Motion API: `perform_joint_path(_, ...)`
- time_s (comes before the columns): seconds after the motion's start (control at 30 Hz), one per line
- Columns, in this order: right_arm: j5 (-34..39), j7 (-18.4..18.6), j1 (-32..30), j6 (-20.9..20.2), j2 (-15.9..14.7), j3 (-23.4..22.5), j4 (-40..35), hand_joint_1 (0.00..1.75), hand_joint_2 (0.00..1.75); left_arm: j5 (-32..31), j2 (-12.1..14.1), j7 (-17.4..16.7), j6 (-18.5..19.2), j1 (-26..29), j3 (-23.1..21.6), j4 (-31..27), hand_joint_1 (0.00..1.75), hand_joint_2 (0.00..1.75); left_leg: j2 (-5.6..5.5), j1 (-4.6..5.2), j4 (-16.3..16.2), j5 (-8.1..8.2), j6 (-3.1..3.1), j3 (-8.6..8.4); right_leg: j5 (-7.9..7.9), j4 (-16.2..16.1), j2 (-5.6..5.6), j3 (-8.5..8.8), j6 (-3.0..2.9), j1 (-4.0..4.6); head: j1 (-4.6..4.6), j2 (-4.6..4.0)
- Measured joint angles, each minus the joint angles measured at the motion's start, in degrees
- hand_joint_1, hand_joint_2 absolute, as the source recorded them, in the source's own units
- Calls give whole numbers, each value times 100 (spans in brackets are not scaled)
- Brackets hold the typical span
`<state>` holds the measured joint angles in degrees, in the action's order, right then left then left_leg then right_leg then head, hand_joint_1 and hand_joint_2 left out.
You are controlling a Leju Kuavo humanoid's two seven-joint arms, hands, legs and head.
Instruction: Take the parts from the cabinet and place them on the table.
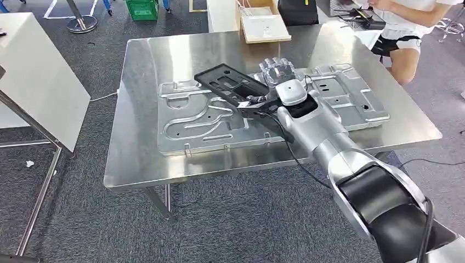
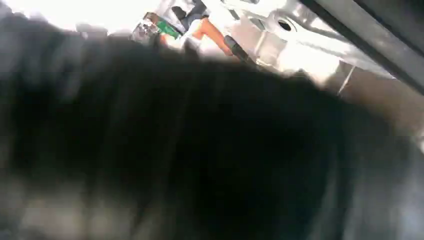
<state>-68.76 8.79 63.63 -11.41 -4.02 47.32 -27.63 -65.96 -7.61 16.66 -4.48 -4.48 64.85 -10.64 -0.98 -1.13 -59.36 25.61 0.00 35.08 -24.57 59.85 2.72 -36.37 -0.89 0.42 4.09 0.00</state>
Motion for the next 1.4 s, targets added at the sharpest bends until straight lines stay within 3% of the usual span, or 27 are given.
perform_joint_path(0.5,-39,-7,-41,26,-44,-50,9,0,0,52,7,208,162,-2,4,0,0,0,-3,14,-27,7,20,2,6,-10,4,6,19,-23,2,0)
perform_joint_path(0.57,-52,-18,-66,26,-61,-66,18,0,0,50,11,208,173,-2,4,0,0,0,-3,30,-30,10,58,3,11,-15,5,7,39,-39,0,0)
perform_joint_path(0.63,-66,-20,-82,46,-85,-74,20,0,0,37,13,203,212,-3,4,0,0,0,-1,46,-5,-47,116,-17,62,-51,22,27,100,-57,0,0)
perform_joint_path(0.67,-74,-20,-87,52,-116,-87,20,0,0,35,11,199,216,-5,4,0,0,0,31,-14,124,-117,149,-53,54,-61,31,36,131,-21,2,0)
perform_joint_path(0.7,-79,-20,-93,61,-147,-101,26,0,0,33,7,190,216,-10,4,0,0,0,78,-19,191,-169,159,-91,-64,3,-80,23,151,-38,2,0)
perform_joint_path(0.73,-83,-22,-92,61,-164,-101,31,0,0,33,7,188,219,-10,4,0,0,0,96,-29,226,-201,196,-88,-316,267,-163,-73,179,-44,9,0)
perform_joint_path(0.8,-83,-42,-128,61,-168,-101,39,0,0,33,7,175,219,-8,4,0,0,0,145,-35,222,-215,197,-43,-779,1088,-204,-381,249,-107,7,0)
perform_joint_path(0.83,-83,-46,-166,61,-175,-101,48,0,0,33,7,173,219,-8,4,0,0,0,161,-48,216,-228,182,-19,-923,1456,-208,-514,289,-149,9,0)
perform_joint_path(0.87,-83,-48,-203,61,-188,-101,59,0,0,33,9,173,219,-7,4,0,0,0,165,-66,208,-248,160,6,-907,1582,-214,-530,330,-191,7,0)
perform_joint_path(0.9,-83,-50,-220,61,-192,-101,68,0,0,33,9,173,216,-5,4,0,0,0,173,-91,192,-263,136,35,-770,1422,-226,-412,367,-230,9,0)
perform_joint_path(0.97,-83,-55,-207,61,-203,-101,70,0,0,33,7,173,219,-9,4,0,0,0,193,-151,115,-270,74,109,-335,466,-281,161,453,-306,7,0)
perform_joint_path(1.0,-83,-57,-194,63,-203,-101,70,0,0,33,9,173,219,-14,4,0,0,0,199,-162,60,-266,19,149,-323,-39,-313,423,513,-344,11,0)
perform_joint_path(1.03,-83,-61,-197,61,-203,-101,70,0,0,33,22,173,219,-19,4,-2,0,0,188,-156,62,-294,-53,180,-316,40,-237,425,456,-237,6,0)
perform_joint_path(1.07,-83,-70,-200,61,-208,-103,72,0,0,33,20,173,219,-18,4,-2,0,0,180,-146,61,-317,-99,175,-252,59,-222,358,353,-237,9,0)
perform_joint_path(1.1,-83,-72,-192,61,-214,-103,77,0,0,33,20,173,219,-19,4,0,0,0,169,-140,46,-351,-147,191,-293,17,-222,337,302,-222,7,0)
perform_joint_path(1.17,-83,-77,-194,63,-212,-103,79,0,0,33,2,170,219,0,4,0,0,0,167,-160,110,-428,-258,220,-223,32,-223,265,185,-199,7,0)
perform_joint_path(1.2,-83,-79,-191,63,-203,-103,77,0,0,31,0,170,219,-7,2,0,0,0,158,-188,30,-300,-272,261,-154,-3,-240,229,97,-241,-11,0)
perform_joint_path(1.23,-83,-79,-191,63,-201,-103,79,0,0,31,2,168,223,-11,4,0,0,0,159,-178,-189,0,-253,364,-100,-20,-236,180,29,-221,-9,0)
perform_joint_path(1.3,-90,-77,-198,63,-214,-103,79,0,0,28,9,157,234,-6,4,0,0,0,152,-148,-1008,634,-220,595,-1,-18,-238,53,-46,-173,-13,0)
perform_joint_path(1.33,-92,-79,-205,68,-214,-103,81,0,0,22,13,153,240,-2,4,0,0,0,149,-126,-1397,833,-208,685,52,-16,-232,-18,-65,-141,-11,0)
perform_joint_path(1.37,-94,-92,-224,74,-216,-103,83,0,0,9,15,151,251,-6,4,0,0,0,148,-103,-1661,900,-186,704,111,-9,-220,-97,-80,-104,-11,0)
perform_joint_path(1.4,-96,-90,-245,79,-216,-103,89,0,0,7,15,149,266,-13,4,0,0,0,148,-77,-1686,832,-154,622,162,-2,-208,-167,-82,-71,-11,0)
